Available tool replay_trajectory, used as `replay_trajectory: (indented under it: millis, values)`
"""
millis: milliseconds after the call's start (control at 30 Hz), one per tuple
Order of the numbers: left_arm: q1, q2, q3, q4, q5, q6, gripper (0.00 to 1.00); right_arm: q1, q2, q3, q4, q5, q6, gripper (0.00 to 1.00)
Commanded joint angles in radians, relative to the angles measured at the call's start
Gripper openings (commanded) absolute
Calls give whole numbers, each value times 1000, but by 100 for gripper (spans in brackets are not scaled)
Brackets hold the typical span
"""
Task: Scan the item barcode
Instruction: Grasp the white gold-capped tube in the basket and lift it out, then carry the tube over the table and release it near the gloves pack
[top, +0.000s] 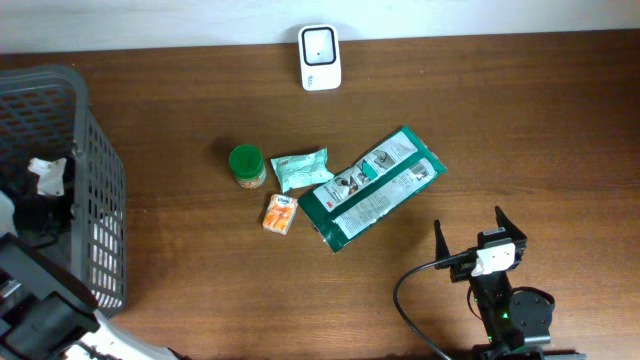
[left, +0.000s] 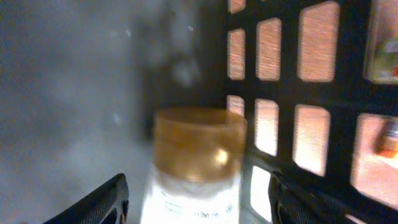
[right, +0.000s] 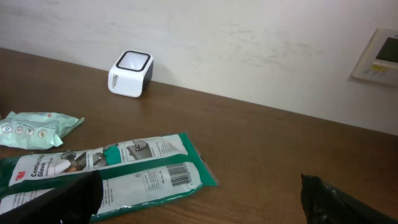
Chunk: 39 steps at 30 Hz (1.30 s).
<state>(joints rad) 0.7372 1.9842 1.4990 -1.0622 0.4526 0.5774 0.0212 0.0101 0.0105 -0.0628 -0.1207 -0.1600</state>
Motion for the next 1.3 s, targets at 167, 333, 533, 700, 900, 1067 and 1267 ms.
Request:
replay_trajectory:
  millis: [167, 333, 533, 700, 900, 1067, 1267]
  values:
    - [-8, 3, -102, 100, -259, -99, 60, 6, -6, -5, -5, 1, 3, 98]
    - [-8, 3, -37, 111, -378, -227, 46, 6, -6, -5, -5, 1, 3, 98]
    - [-8, 2, 8, 78, -379, -275, 15, 6, -6, -5, -5, 1, 3, 98]
    - [-27, 2, 346, -120, -373, -363, 15, 6, -6, -5, -5, 1, 3, 98]
    - [-80, 0, 960, -299, -328, -529, 12, 6, -6, -5, -5, 1, 3, 98]
    - [-201, -57, 1275, -339, -180, -567, 11, 6, -6, -5, -5, 1, 3, 98]
    - [-500, -130, 1299, -385, -179, -566, 12, 6, -6, -5, -5, 1, 3, 98]
